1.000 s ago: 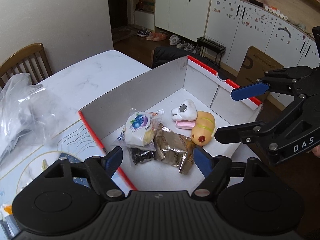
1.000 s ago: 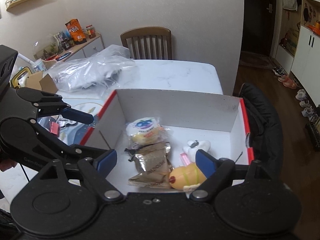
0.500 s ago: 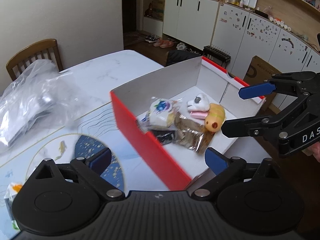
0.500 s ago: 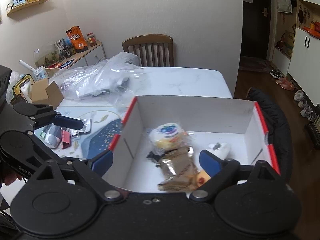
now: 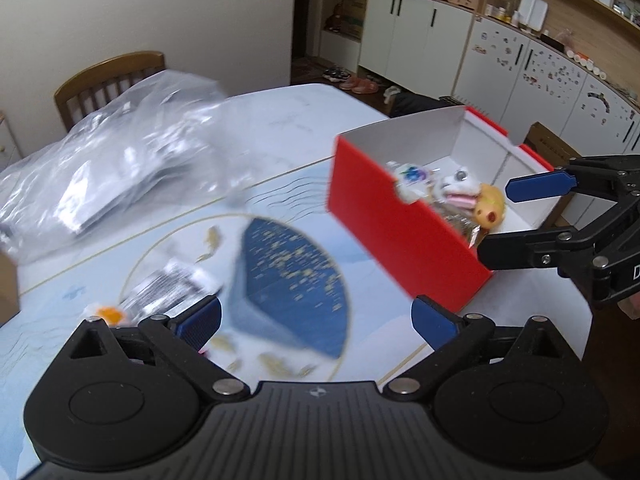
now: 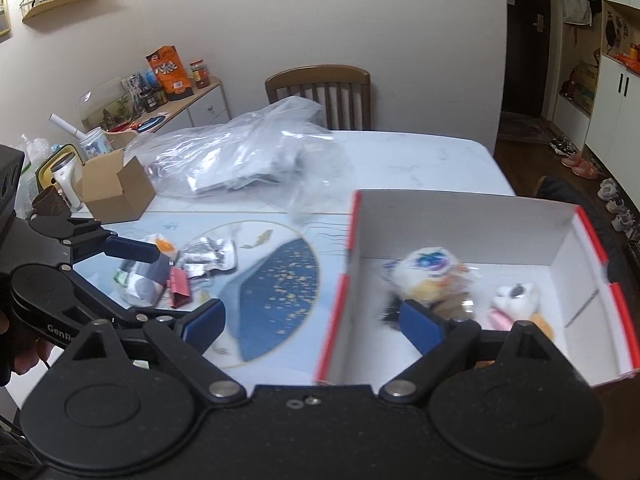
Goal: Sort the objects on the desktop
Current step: 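Withdraw both tools from the box back to the item pile, then grasp the white tissue pack with left tool while right tool grasps pink binder clip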
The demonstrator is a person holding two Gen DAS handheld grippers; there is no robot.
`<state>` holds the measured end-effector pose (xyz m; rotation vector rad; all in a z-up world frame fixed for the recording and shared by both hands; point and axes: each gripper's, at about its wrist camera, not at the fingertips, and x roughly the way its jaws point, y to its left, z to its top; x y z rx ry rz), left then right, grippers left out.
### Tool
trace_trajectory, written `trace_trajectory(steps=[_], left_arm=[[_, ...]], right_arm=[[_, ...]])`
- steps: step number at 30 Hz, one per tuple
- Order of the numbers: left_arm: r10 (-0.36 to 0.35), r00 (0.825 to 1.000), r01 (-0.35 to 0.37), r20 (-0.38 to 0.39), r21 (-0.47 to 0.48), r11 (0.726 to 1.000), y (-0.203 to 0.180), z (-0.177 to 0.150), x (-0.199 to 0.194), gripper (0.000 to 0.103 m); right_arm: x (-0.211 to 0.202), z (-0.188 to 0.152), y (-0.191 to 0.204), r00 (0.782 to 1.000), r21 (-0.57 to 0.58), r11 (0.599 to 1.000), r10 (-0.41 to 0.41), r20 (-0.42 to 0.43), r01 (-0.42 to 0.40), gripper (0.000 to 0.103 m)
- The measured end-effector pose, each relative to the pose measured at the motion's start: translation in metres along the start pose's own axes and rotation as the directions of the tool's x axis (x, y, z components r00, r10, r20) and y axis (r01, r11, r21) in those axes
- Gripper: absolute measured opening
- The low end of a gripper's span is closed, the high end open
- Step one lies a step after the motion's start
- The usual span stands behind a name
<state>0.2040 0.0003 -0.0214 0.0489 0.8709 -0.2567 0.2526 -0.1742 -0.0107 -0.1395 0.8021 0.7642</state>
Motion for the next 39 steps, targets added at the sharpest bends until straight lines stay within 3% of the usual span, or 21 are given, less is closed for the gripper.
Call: trace_trajectory(steps=[21, 39], left_arm=[[0.131, 0.99, -0.135, -0.046, -0.109, 0.985, 0.134, -0.052, -0.011, 0.102], [0.146, 0.983, -0.165, -0.115, -0.175, 0.971, 0.171, -0.046, 0.038, 0.102]], right_arm=[[0.067, 0.007, 0.093, 0.999, -0.031, 1.0, -0.004, -0.035, 0.003, 0.094], [0.149, -0.007, 0.142, 0.995, -0.134, 0.991, 0.013, -0.104, -0.027, 0.09]])
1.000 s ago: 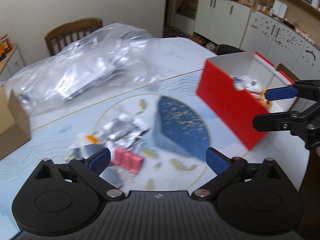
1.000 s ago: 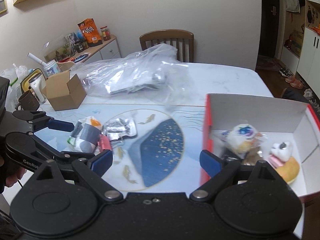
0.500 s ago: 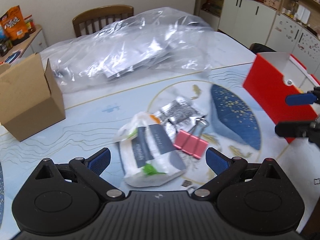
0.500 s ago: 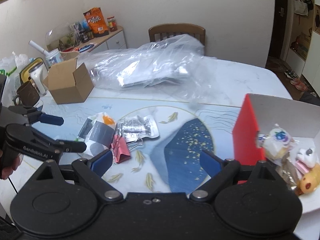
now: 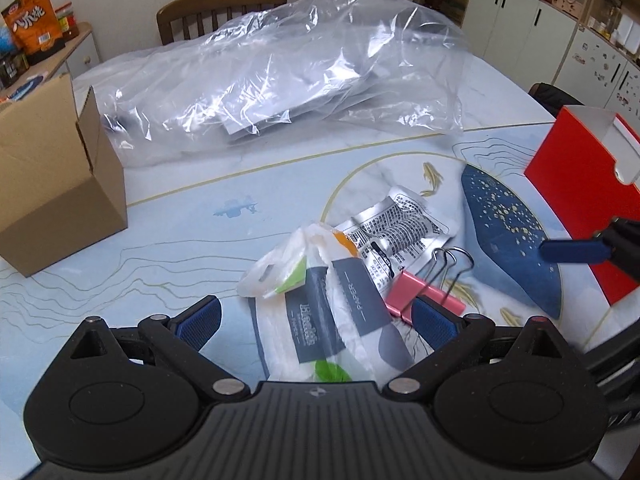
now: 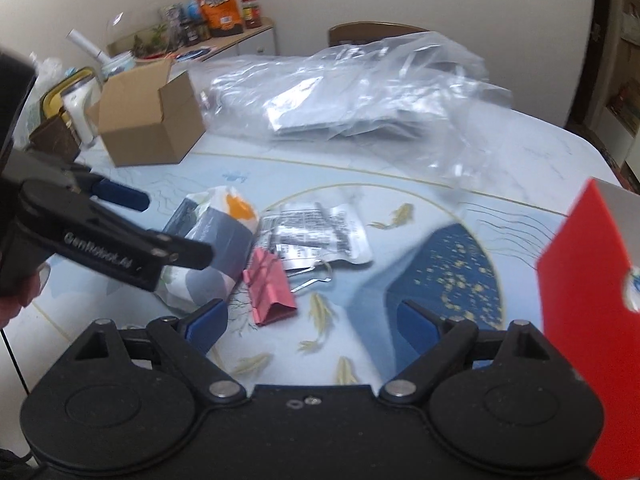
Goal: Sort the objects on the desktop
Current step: 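Grasp the white tissue pack with left tool while right tool grasps pink binder clip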
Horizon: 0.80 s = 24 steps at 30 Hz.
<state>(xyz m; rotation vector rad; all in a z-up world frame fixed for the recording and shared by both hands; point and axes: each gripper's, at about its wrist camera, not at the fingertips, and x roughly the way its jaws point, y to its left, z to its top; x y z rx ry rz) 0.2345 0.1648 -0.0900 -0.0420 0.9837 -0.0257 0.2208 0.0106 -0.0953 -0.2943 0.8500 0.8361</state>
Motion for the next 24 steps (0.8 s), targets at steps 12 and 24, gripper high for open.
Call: trace_trajectory(steps=[12, 24], left_arm=[[-0.023, 0.999, 0.021, -0.043, -0.039, 0.999, 0.005, 0.007, 0.021, 0.102], [-0.044, 0.997, 0.04, -0.068, -0.053, 0.998, 0.006, 0.01, 0.033, 0.102]], right_arm=[[0.042, 0.005, 0.008, 0.999, 0.003, 0.999, 0.036, -0.037, -0.036, 0.087], [0.063, 0.012, -0.004, 0.997, 0.017, 0.997, 0.069, -0.044, -0.069, 0.088]])
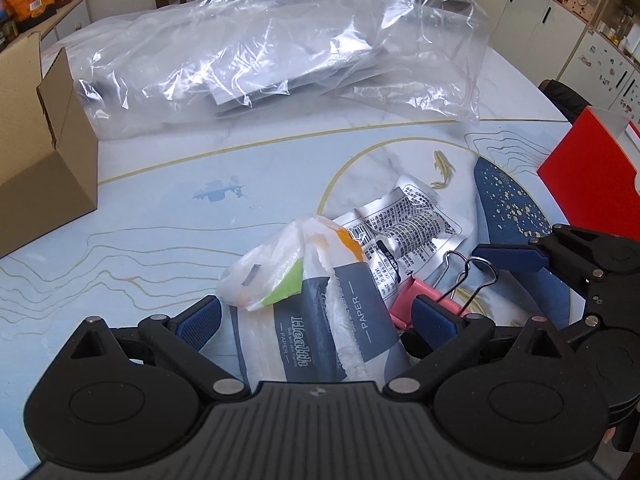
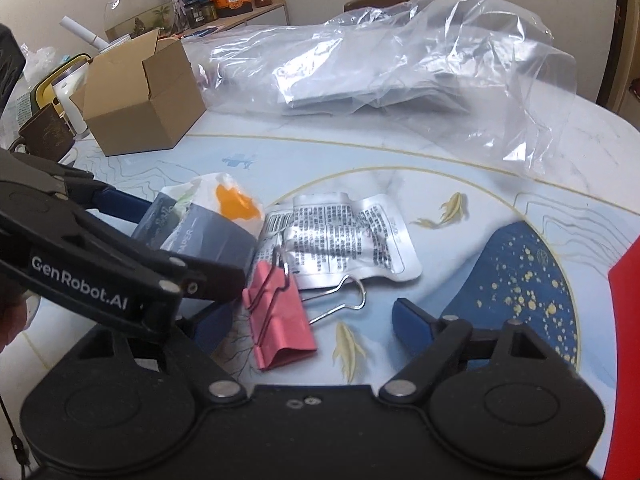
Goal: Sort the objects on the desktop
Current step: 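Grasp the white tissue pack with left tool while right tool grasps pink binder clip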
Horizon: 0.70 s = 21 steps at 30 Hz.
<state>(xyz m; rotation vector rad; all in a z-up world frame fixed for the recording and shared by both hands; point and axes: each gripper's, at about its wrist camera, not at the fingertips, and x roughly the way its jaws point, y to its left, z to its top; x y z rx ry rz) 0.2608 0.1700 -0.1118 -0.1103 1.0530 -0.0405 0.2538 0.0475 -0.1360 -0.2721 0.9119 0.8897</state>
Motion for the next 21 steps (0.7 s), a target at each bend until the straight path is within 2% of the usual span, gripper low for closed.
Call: trace_trajectory(steps=[7, 12, 14, 17, 19, 21], left_arm=[[-0.024, 1.0, 0.024, -0.017, -0.008, 1.0, 0.0015, 0.0, 0.0059, 0.102], [-0.042, 0.999, 0.041, -0.015, -0.022, 0.999, 0.0038, 0.0008, 0.0075, 0.101], [-0.048, 0.999, 0.048, -0.012, -0.025, 0.999, 0.0041, 0.0009, 0.0068, 0.1], [-0.069, 0.998, 0.068, -0.009, -0.035, 0.997, 0.0051, 0.0004, 0.005, 0.093], [-0.078, 0.997, 0.078, -0.002, -0.03, 0.997, 0.0042, 0.0006, 0.0028, 0.078], [-0.057, 0.998, 0.057, -0.005, -0.024, 0.998, 0.0038, 0.001, 0.0018, 0.07]], right_arm=[[0.0037, 0.0015, 0.0073, 1.0, -0.051, 0.998, 0.026, 0.004, -0.026, 0.088], [0.0028, 0.003, 0.0086, 1.0, -0.066, 0.998, 0.016, 0.01, -0.015, 0.073], [0.0029, 0.0038, 0.0083, 1.0, -0.07, 0.997, 0.014, 0.007, -0.014, 0.071], [0.0019, 0.0031, 0.0092, 1.0, -0.084, 0.996, 0.0, 0.005, 0.0, 0.067], [0.001, 0.0034, 0.0077, 1.0, -0.073, 0.997, 0.001, 0.005, 0.0, 0.065], [-0.0009, 0.0032, 0.0055, 1.0, -0.057, 0.998, 0.008, 0.004, -0.008, 0.061]])
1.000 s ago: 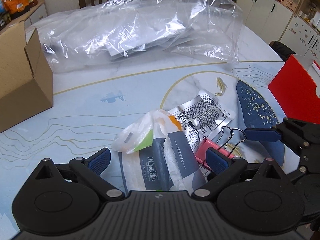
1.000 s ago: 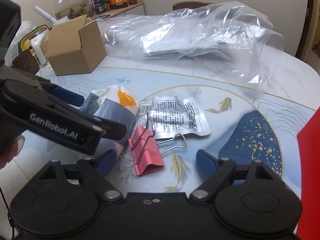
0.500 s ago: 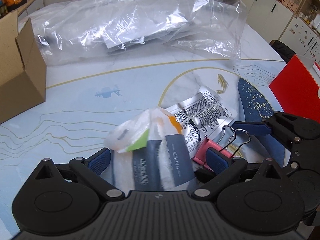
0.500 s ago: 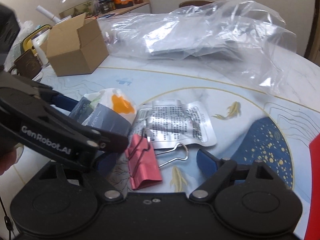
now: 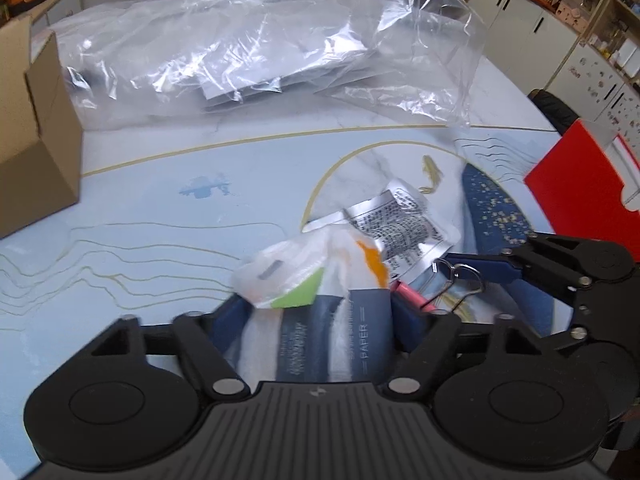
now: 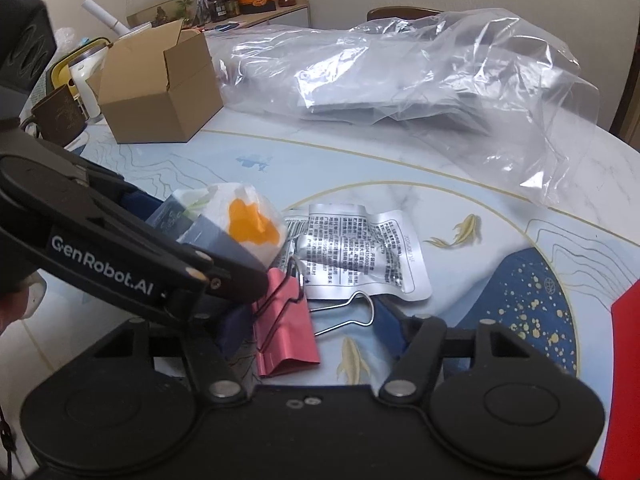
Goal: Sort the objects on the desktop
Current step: 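Grasp the white tissue pack with left tool while right tool grasps pink binder clip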
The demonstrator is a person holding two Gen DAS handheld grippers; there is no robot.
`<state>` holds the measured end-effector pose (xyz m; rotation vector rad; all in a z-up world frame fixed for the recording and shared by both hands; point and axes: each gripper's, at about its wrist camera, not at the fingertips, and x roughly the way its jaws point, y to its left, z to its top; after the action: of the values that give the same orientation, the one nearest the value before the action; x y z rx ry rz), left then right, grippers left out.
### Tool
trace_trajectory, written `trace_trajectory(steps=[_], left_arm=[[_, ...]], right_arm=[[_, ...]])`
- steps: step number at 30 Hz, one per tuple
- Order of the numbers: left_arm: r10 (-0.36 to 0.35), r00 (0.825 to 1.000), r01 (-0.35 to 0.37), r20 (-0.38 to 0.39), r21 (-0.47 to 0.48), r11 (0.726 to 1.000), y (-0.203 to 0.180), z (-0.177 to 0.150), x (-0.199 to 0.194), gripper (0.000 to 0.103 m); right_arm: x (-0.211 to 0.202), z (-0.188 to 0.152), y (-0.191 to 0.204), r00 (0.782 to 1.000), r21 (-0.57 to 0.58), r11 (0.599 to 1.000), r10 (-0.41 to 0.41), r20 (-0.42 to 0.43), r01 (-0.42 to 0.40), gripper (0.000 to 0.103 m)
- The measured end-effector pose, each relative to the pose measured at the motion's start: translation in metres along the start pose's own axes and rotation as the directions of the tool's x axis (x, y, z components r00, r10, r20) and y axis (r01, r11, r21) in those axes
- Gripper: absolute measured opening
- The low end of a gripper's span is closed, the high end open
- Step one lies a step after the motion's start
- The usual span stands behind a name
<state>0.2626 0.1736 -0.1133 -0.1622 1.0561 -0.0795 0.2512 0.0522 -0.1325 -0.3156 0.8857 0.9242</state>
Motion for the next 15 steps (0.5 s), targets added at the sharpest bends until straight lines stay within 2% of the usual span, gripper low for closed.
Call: trace_trajectory(steps=[2, 4, 7, 9, 15], left_arm=[[-0.005, 1.0, 0.005, -0.003, 0.003, 1.0, 0.001, 0.0, -0.001, 0.067], [0.003, 1.0, -0.003, -0.002, 0.008, 1.0, 0.0, -0.002, -0.002, 0.059], [0.009, 1.0, -0.009, 0.002, 0.013, 1.0, -0.001, -0.004, -0.005, 0.052], [0.01, 1.0, -0.01, 0.004, 0.014, 1.0, -0.002, -0.006, -0.007, 0.049], [0.015, 1.0, -0.015, 0.009, 0.016, 1.0, -0.007, -0.013, -0.014, 0.046]], right_arm=[[-0.002, -0.001, -0.001, 1.0, 0.005, 1.0, 0.001, -0.005, -0.001, 0.061], [-0.004, -0.003, 0.0, 1.0, -0.002, 1.0, -0.008, -0.006, 0.008, 0.061], [-0.009, -0.007, 0.002, 1.0, -0.001, 1.0, -0.01, -0.006, 0.01, 0.059], [-0.014, -0.009, 0.002, 1.0, 0.004, 1.0, -0.013, -0.001, 0.013, 0.055], [-0.025, -0.015, 0.002, 0.999, 0.012, 0.999, -0.035, 0.003, 0.035, 0.055]])
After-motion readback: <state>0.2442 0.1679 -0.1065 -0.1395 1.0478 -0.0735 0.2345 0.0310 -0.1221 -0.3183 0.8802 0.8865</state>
